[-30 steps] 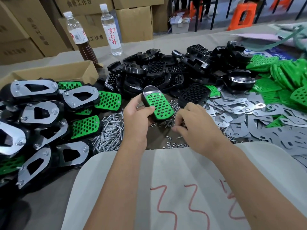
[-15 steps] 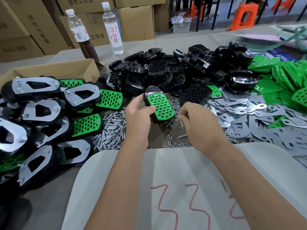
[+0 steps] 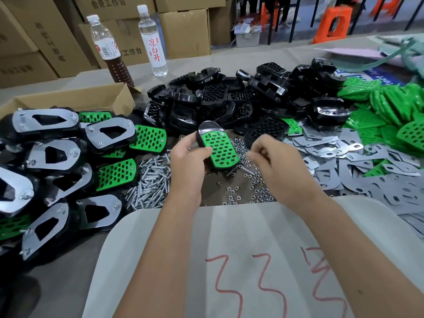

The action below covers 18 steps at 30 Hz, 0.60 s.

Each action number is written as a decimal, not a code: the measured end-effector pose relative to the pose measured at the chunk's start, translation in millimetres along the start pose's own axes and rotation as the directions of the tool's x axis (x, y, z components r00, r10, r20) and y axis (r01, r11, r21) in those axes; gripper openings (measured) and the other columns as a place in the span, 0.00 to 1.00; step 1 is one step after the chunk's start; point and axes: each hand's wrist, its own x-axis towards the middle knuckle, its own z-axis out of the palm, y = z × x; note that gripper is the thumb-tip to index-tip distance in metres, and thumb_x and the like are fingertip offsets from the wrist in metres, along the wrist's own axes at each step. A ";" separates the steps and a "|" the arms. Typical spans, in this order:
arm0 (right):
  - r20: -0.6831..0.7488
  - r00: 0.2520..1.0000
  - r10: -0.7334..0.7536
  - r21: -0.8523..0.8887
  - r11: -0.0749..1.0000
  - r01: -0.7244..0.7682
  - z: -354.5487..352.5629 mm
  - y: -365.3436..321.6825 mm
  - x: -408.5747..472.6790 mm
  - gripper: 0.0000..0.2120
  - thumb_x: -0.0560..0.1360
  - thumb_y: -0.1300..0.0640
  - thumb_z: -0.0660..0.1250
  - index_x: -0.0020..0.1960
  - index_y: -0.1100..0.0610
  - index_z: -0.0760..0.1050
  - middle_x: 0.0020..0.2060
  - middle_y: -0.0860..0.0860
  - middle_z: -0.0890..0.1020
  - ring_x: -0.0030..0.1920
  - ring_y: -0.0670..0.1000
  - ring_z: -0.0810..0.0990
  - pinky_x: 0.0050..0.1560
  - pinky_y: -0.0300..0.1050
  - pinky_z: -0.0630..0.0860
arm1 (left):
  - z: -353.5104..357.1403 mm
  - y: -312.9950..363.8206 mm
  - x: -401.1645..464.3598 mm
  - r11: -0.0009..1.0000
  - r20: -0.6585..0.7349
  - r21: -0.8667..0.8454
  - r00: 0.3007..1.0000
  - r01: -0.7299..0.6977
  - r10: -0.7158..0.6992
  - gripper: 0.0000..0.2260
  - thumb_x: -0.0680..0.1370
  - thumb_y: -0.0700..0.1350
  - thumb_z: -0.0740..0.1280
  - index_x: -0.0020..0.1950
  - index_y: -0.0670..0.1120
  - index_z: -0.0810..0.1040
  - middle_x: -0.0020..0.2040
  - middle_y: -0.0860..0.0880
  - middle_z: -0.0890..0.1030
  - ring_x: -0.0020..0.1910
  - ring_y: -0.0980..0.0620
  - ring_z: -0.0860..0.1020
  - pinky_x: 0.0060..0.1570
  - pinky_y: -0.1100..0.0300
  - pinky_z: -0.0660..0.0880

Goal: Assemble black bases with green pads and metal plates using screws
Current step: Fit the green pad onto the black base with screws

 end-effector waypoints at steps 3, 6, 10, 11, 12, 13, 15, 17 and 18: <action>-0.173 0.979 0.104 0.267 0.962 -0.055 1.9 3.6 0.7 0.04 0.83 0.61 0.65 0.54 0.54 0.78 0.34 0.46 0.78 0.31 0.42 0.72 0.36 0.32 0.66 | 3.6 -0.1 -3.6 1.000 0.078 0.016 0.997 0.018 -0.019 0.15 0.78 0.33 0.65 0.49 0.50 0.87 0.49 0.47 0.88 0.52 0.46 0.87 0.51 0.49 0.83; -0.268 0.929 0.255 0.524 0.848 -0.081 1.5 9.6 4.5 0.07 0.82 0.63 0.66 0.56 0.55 0.80 0.40 0.49 0.82 0.36 0.42 0.77 0.40 0.40 0.74 | 9.3 0.3 -9.6 0.998 0.146 0.029 0.987 0.058 -0.061 0.15 0.72 0.41 0.67 0.56 0.45 0.86 0.54 0.43 0.88 0.55 0.43 0.86 0.56 0.42 0.83; -0.467 0.767 0.441 0.667 0.745 -0.022 -9.8 20.7 7.6 0.09 0.77 0.66 0.72 0.47 0.53 0.81 0.36 0.48 0.82 0.35 0.46 0.78 0.42 0.44 0.77 | 12.8 -2.8 -11.5 0.996 0.157 0.012 0.983 0.090 -0.091 0.14 0.72 0.42 0.69 0.57 0.42 0.84 0.53 0.43 0.88 0.54 0.42 0.86 0.56 0.42 0.83; -0.482 0.752 0.450 0.665 0.746 -0.019 -12.2 23.9 7.8 0.09 0.77 0.67 0.71 0.46 0.52 0.82 0.33 0.46 0.82 0.33 0.46 0.77 0.39 0.43 0.75 | 13.1 -4.4 -11.2 0.995 0.150 0.007 0.983 0.102 -0.102 0.12 0.74 0.41 0.69 0.57 0.42 0.83 0.51 0.43 0.88 0.52 0.42 0.87 0.51 0.44 0.84; -0.468 0.766 0.441 0.668 0.744 -0.020 -13.5 25.7 7.7 0.09 0.77 0.66 0.71 0.46 0.53 0.83 0.30 0.46 0.81 0.30 0.46 0.75 0.35 0.42 0.74 | 13.4 -5.9 -10.8 0.994 0.139 0.010 0.984 0.113 -0.114 0.09 0.76 0.40 0.70 0.56 0.42 0.81 0.49 0.43 0.88 0.48 0.44 0.87 0.45 0.47 0.85; -0.430 0.800 0.419 0.675 0.737 -0.022 -13.2 25.4 7.1 0.08 0.78 0.65 0.71 0.49 0.53 0.84 0.29 0.47 0.80 0.27 0.46 0.74 0.31 0.41 0.73 | 13.4 -7.4 -10.5 0.992 0.134 0.023 0.983 0.122 -0.124 0.07 0.79 0.38 0.70 0.56 0.42 0.80 0.48 0.44 0.88 0.45 0.46 0.87 0.41 0.50 0.84; -0.339 0.872 0.354 0.676 0.736 -0.036 -9.8 21.1 5.9 0.10 0.79 0.64 0.71 0.58 0.54 0.81 0.30 0.51 0.81 0.25 0.48 0.73 0.26 0.40 0.72 | 13.1 -9.0 -10.2 0.990 0.141 0.046 0.980 0.136 -0.142 0.05 0.80 0.37 0.69 0.55 0.44 0.80 0.47 0.46 0.88 0.42 0.50 0.87 0.37 0.56 0.81; -0.293 0.913 0.284 0.641 0.767 -0.033 -4.6 13.9 3.9 0.11 0.78 0.62 0.73 0.59 0.55 0.78 0.32 0.55 0.83 0.24 0.50 0.75 0.23 0.42 0.72 | 12.7 -8.9 -11.0 0.990 0.154 0.068 0.979 0.124 -0.133 0.05 0.80 0.37 0.70 0.54 0.45 0.81 0.45 0.47 0.88 0.40 0.51 0.86 0.36 0.58 0.80; -0.287 0.922 0.258 0.630 0.776 -0.021 -2.4 10.3 3.3 0.07 0.78 0.61 0.74 0.55 0.57 0.78 0.33 0.55 0.83 0.24 0.51 0.76 0.22 0.42 0.73 | 12.7 -8.6 -11.5 0.991 0.158 0.076 0.980 0.113 -0.124 0.05 0.80 0.38 0.70 0.53 0.46 0.81 0.44 0.47 0.88 0.40 0.51 0.86 0.36 0.58 0.80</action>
